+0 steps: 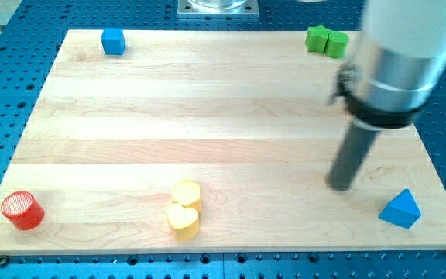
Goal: Push the red star diagonally below the green star
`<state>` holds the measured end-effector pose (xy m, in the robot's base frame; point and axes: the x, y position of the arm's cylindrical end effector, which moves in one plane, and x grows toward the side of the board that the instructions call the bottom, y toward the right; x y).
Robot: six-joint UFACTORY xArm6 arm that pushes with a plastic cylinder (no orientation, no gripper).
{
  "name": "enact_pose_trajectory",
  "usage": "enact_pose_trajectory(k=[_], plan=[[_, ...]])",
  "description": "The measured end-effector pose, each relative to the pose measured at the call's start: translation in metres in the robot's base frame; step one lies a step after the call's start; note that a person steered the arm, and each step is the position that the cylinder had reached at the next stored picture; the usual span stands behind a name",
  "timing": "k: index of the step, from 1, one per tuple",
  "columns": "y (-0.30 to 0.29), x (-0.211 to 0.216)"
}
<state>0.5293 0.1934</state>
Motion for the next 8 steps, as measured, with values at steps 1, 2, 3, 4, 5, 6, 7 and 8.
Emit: enact_pose_trajectory(k=[1,2,3,4,5,6,7,8], plan=[[0.048,-0.037],[0.090,-0.067],[0.098,-0.097],[0.080,-0.116],[0.026,-0.093],[0.012,-0.069],[-0.019,-0.113],[-0.020,-0.173]])
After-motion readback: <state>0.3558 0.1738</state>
